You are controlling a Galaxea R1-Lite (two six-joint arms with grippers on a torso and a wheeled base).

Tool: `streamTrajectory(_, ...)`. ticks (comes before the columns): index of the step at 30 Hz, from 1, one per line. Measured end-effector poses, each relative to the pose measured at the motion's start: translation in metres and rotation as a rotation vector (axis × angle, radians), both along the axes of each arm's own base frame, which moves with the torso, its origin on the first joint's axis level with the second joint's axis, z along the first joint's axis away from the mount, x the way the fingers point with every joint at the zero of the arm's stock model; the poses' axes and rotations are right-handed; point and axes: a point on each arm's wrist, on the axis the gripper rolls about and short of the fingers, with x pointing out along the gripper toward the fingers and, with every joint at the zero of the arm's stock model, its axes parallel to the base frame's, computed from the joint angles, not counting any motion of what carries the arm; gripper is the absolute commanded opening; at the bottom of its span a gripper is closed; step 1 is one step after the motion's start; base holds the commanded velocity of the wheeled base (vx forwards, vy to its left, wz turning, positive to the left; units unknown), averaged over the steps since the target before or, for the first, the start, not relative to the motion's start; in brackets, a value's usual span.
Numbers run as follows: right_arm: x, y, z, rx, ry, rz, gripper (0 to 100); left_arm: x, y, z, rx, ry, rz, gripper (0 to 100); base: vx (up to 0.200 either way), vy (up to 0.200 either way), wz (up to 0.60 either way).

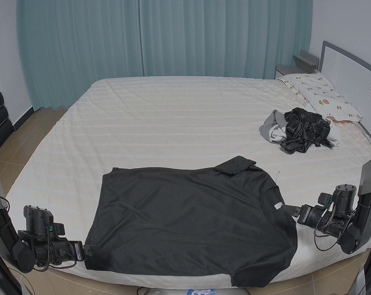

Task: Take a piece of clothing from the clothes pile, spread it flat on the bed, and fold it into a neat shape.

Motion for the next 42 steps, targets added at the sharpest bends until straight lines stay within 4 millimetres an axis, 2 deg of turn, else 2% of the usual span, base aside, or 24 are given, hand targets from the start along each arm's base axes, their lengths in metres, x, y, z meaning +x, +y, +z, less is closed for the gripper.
streamTrajectory(11,0.033,0.024,0.004,0.034,-0.063,-0.023,100,0.003,0.01,-0.004,-0.048,0.011,0.026,100,0.0,0.2,0.0)
streamTrajectory(22,0.082,0.043,0.01,0.078,-0.052,-0.035,100,0.016,0.01,-0.008,-0.115,0.022,0.09,100,0.036,0.0,0.0)
streamTrajectory(25,0.1,0.047,0.013,0.107,-0.043,-0.048,100,0.021,0.008,-0.009,-0.153,0.027,0.122,100,0.2,0.0,0.0)
streamTrajectory(30,0.13,0.054,0.016,0.147,-0.02,-0.066,100,0.027,0.004,-0.011,-0.191,0.037,0.145,100,0.0,0.0,0.0)
streamTrajectory(37,0.172,0.066,0.008,0.15,0.062,-0.093,100,0.032,-0.001,-0.014,-0.217,0.053,0.148,100,0.0,0.0,0.0)
streamTrajectory(42,0.193,0.076,-0.006,0.135,0.115,-0.109,100,0.035,-0.003,-0.019,-0.224,0.069,0.15,100,0.0,0.0,0.0)
